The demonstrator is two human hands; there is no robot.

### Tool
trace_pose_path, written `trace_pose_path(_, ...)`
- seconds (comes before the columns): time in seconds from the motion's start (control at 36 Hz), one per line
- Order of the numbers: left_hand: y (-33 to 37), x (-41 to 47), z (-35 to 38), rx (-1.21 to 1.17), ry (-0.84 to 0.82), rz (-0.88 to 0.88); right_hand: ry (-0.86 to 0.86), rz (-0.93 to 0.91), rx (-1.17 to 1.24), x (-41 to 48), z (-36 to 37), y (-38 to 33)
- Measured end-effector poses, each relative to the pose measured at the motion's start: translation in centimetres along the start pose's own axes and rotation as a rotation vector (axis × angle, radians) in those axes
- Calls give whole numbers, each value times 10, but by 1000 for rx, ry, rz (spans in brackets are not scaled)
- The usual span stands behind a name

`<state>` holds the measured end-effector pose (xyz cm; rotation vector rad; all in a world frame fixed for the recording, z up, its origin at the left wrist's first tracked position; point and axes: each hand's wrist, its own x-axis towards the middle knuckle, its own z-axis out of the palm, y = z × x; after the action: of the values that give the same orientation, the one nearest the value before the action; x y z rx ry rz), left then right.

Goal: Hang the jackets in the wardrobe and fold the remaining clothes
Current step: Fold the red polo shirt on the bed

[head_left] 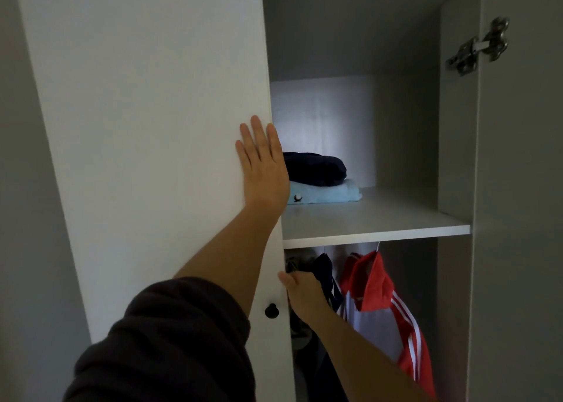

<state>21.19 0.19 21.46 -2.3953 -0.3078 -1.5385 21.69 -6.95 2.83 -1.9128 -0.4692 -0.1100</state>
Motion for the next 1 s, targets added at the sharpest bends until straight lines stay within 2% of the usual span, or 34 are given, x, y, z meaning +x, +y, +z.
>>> trace_pose_path(0.14,0,0,3,17,-30,-4,-6,7,1,3,0,-2)
trace_pose_path(0.31,-8,-13,-3,6,-98,72,-172,127,26,-17,-10,1)
trace_pose_path(0.39,-12,-33,-17,-77,-174,107,-138,134,-10,-41,-33,-1)
trace_pose_path(0.44,-7,-49,-32,-206,-236,119,-84,75,-79,-62,-54,-5)
trace_pose_path(0.58,43,-68,-94,-699,-361,179,99,-51,-293,-145,-131,-36)
trace_pose_path(0.69,97,-74,-160,-1040,-381,279,311,29,-314,-226,-193,-65)
trace_pose_path(0.81,146,-93,-224,-1298,-417,333,368,154,-299,-298,-237,-84)
trace_pose_path(0.89,181,-112,-266,-1431,-449,363,415,214,-387,-345,-263,-93)
trace_pose_path(1.0,223,-126,-311,-1481,-491,372,653,292,-419,-391,-299,-88)
